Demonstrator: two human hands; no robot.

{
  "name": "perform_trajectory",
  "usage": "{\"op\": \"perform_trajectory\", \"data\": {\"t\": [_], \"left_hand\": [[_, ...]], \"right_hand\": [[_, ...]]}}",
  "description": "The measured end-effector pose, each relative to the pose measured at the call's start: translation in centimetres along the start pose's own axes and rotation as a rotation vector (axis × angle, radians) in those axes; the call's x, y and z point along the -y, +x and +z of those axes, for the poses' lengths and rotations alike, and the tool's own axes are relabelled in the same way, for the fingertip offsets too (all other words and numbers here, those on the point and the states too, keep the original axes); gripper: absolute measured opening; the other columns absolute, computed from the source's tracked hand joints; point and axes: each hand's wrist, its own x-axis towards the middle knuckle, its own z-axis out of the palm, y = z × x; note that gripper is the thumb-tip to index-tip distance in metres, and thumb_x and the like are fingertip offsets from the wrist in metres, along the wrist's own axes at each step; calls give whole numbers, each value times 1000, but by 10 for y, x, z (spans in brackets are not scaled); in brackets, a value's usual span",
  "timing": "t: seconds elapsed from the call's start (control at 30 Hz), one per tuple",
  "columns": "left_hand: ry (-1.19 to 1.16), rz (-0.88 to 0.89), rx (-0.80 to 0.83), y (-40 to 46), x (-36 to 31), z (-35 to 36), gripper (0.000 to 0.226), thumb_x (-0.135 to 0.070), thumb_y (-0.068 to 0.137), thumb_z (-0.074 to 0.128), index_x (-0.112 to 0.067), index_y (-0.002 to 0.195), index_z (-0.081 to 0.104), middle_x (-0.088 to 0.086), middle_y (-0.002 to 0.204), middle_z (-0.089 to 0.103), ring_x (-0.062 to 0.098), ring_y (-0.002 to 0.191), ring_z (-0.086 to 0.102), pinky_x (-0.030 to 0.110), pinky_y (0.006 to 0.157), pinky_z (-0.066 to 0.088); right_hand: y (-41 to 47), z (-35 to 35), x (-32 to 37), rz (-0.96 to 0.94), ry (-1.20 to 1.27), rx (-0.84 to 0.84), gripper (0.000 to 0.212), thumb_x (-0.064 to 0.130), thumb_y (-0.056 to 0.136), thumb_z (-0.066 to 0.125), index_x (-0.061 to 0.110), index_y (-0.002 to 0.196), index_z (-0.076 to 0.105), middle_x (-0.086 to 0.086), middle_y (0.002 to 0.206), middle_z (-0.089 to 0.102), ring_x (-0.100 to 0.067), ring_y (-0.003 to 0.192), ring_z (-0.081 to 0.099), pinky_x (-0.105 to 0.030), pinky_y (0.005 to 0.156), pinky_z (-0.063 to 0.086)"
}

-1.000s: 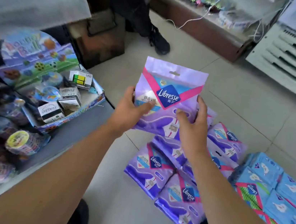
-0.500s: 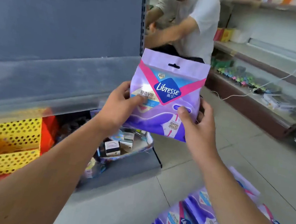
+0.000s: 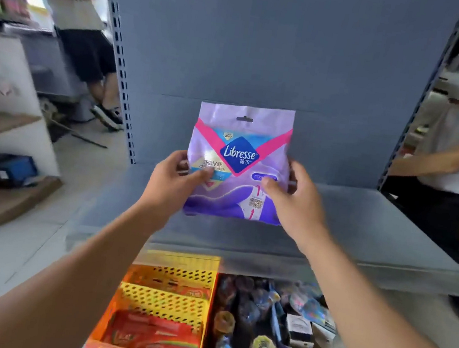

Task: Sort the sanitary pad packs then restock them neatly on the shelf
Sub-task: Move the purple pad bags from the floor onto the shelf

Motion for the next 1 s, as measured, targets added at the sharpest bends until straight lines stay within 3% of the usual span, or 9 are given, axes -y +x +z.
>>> {"op": "perform_trajectory", "data": {"t": [0.1,0.23,0.47,0.57,0.67,0.83,1.0], "left_hand": [[40,18,-45,46,16,-39,33,-11,83,75,-7,112,60,6,96,71,10,73,71,19,61,55],[141,17,-93,94,32,-92,40,-12,81,78,-8,116,59,7,105,70,20,89,71,32,77,59],[258,-33,-145,141,56,-152,33,-16,83,76,-18,108,55,1,104,70,17,90,70,38,81,59],[269,-60,-161,143,71,-158,37,-20,82,77,-19,112,55,2,106,70,18,90,71,41,82,58],[261,-33,-203,142,77,-154,42,-21,85,75,-18,120,53,0,109,67,16,93,68,32,75,57],[260,-57,-223,144,74,-150,43,-21,87,73,-21,121,46,-2,111,62,15,98,64,26,72,55],[287,-40,-253,150,81,-147,46,-20,87,73,-19,124,46,0,116,64,14,98,64,38,85,57]], "right_hand": [[39,54,-7,-21,-75,9,39,37,88,68,30,123,53,11,112,67,1,87,67,-15,61,52],[76,121,-13,-63,-182,29,46,43,85,69,33,126,49,3,121,60,-11,100,64,-32,77,58],[111,199,-11,-115,-267,92,48,37,86,70,26,126,47,3,121,60,-15,104,62,-35,80,56],[113,213,-18,-111,-312,87,44,33,87,69,24,125,48,2,120,60,-17,105,61,-34,79,54],[112,217,-24,-90,-316,69,42,34,87,69,25,121,46,2,120,60,-16,104,61,-39,80,57],[114,221,-23,-82,-327,64,42,32,88,69,21,121,45,1,121,60,-17,104,62,-32,75,56],[115,226,-23,-104,-325,19,40,30,88,70,19,118,45,1,121,59,-16,105,61,-36,77,57]]}}
